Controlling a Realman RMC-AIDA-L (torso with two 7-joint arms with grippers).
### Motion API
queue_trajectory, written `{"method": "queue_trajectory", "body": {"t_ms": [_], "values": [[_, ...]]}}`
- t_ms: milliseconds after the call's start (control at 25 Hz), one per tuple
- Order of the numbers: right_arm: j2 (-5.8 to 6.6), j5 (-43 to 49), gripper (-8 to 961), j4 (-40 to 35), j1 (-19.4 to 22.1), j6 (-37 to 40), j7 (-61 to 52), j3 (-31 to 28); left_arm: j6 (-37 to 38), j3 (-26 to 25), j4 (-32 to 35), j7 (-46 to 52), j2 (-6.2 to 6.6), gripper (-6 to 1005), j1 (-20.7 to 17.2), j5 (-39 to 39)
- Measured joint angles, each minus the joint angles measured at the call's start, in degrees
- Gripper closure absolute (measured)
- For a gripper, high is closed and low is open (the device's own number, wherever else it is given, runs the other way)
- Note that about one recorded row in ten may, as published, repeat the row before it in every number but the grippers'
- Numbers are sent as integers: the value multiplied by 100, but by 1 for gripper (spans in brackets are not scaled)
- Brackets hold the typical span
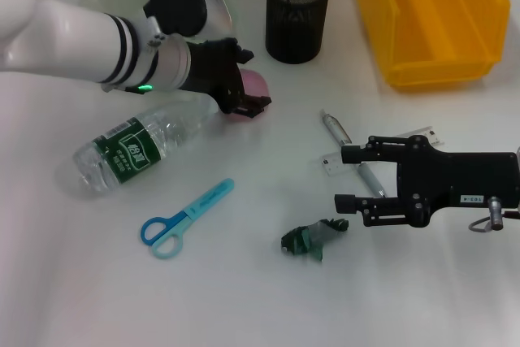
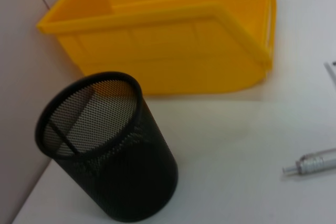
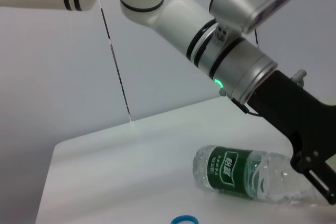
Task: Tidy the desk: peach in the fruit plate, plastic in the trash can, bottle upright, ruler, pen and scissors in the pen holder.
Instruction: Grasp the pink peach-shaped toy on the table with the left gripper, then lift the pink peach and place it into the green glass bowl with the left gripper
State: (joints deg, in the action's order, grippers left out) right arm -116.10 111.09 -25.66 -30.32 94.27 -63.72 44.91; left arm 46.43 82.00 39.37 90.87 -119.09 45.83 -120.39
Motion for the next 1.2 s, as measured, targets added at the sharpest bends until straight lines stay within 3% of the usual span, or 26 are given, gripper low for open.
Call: {"method": "queue_trajectory", "body": {"t_ms": [640,1200], "values": [[0,0,193,-10,3,7,0,0,-482,572,-115,6,-4,265,23,-37],[0,1,193,-9,9,13,0,0,-504,589,5,-17,-9,638,-24,-27]]}}
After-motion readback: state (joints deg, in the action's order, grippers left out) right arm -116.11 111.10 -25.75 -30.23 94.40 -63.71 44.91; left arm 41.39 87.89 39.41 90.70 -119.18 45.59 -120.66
